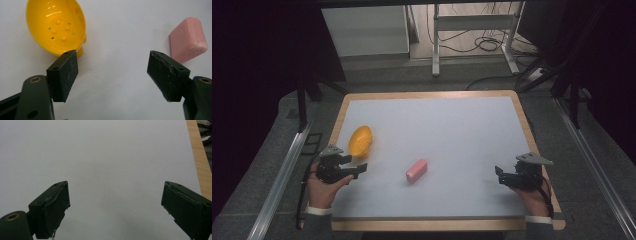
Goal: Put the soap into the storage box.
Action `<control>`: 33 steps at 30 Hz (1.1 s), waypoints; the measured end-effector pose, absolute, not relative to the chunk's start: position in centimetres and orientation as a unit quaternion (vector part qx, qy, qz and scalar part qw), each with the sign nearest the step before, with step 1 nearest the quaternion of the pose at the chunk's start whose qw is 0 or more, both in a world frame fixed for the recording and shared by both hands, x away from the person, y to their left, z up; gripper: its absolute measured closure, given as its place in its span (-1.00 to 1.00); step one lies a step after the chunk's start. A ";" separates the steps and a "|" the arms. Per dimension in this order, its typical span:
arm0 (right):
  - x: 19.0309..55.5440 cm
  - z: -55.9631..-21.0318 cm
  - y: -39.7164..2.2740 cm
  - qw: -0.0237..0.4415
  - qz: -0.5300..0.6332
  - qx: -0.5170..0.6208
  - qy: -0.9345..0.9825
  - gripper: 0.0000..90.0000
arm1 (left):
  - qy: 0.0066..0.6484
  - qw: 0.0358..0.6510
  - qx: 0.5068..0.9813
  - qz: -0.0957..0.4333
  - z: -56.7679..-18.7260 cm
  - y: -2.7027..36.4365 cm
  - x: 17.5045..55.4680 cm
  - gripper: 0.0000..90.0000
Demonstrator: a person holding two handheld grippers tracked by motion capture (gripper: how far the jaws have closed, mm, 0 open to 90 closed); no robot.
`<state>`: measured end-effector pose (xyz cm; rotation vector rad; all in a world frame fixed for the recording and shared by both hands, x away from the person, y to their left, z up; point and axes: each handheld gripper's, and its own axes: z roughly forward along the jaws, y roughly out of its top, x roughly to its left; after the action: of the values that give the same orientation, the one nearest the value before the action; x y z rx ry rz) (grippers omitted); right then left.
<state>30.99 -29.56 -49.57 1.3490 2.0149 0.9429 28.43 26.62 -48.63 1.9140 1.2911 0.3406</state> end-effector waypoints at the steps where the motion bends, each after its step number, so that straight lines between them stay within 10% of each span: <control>1: 31.0 -49.6 -29.6 0.266 0.350 0.499 0.747 -0.83 | 0.508 0.392 0.756 0.133 -48.6 26.5 28.5 -0.43; 33: 30.9 -49.4 -29.8 0.264 0.348 0.499 0.749 -0.82 | 0.478 0.376 0.783 0.133 -46.1 23.7 29.0 -0.44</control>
<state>30.86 -29.83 -49.42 1.3484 2.0231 0.9404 29.01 23.71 -46.06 2.0026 1.2217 0.3406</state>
